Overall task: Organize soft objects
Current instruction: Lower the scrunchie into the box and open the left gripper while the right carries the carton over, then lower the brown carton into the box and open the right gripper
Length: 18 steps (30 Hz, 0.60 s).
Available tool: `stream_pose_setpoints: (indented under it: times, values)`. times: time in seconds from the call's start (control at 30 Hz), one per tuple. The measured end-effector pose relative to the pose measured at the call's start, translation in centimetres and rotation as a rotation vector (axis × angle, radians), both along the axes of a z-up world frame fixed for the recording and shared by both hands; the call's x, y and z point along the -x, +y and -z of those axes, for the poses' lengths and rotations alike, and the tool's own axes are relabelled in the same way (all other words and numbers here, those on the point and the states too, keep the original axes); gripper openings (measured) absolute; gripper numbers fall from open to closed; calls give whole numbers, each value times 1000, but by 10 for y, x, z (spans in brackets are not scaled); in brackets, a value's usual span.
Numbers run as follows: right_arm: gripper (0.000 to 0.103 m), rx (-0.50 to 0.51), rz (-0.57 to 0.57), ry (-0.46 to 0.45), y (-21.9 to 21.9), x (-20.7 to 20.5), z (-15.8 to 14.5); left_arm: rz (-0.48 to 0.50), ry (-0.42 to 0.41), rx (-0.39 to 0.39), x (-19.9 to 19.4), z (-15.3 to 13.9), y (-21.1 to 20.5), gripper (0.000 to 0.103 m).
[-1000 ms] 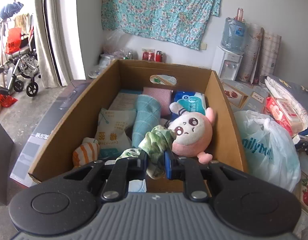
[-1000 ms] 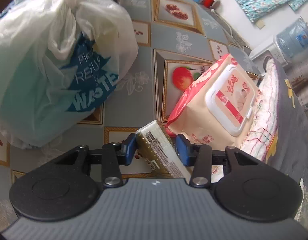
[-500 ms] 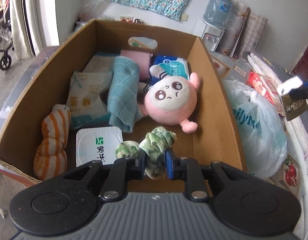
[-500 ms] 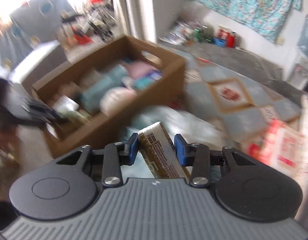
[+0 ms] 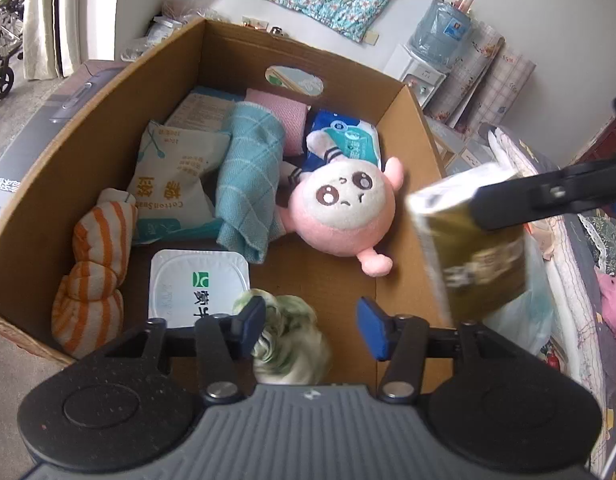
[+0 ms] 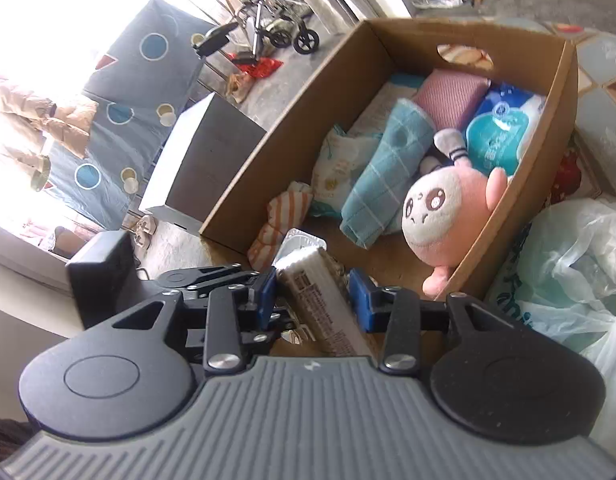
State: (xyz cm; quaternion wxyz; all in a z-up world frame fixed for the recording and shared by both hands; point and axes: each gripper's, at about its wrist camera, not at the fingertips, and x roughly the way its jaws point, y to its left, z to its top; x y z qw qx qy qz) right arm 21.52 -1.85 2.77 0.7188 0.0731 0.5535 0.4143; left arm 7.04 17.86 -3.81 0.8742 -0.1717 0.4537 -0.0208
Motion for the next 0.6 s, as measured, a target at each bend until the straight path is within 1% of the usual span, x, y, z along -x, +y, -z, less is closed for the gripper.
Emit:
stream_pose_setpoints:
  times: [0.1, 0.2, 0.27, 0.4, 0.6]
  values:
    - [38, 31, -9, 12, 5, -3, 8, -35, -27, -28, 9, -7, 5, 62]
    - [38, 46, -33, 17, 12, -5, 13, -77, -48, -17, 19, -14, 17, 62]
    - [37, 57, -47, 7, 18, -4, 13, -115, -65, -18, 26, -19, 25, 62]
    - [37, 90, -62, -21, 28, -3, 11, -184, -100, -48, 38, -27, 38, 62]
    - [37, 123, -66, -64, 36, -2, 9, -226, -121, -35, 45, -29, 48, 62]
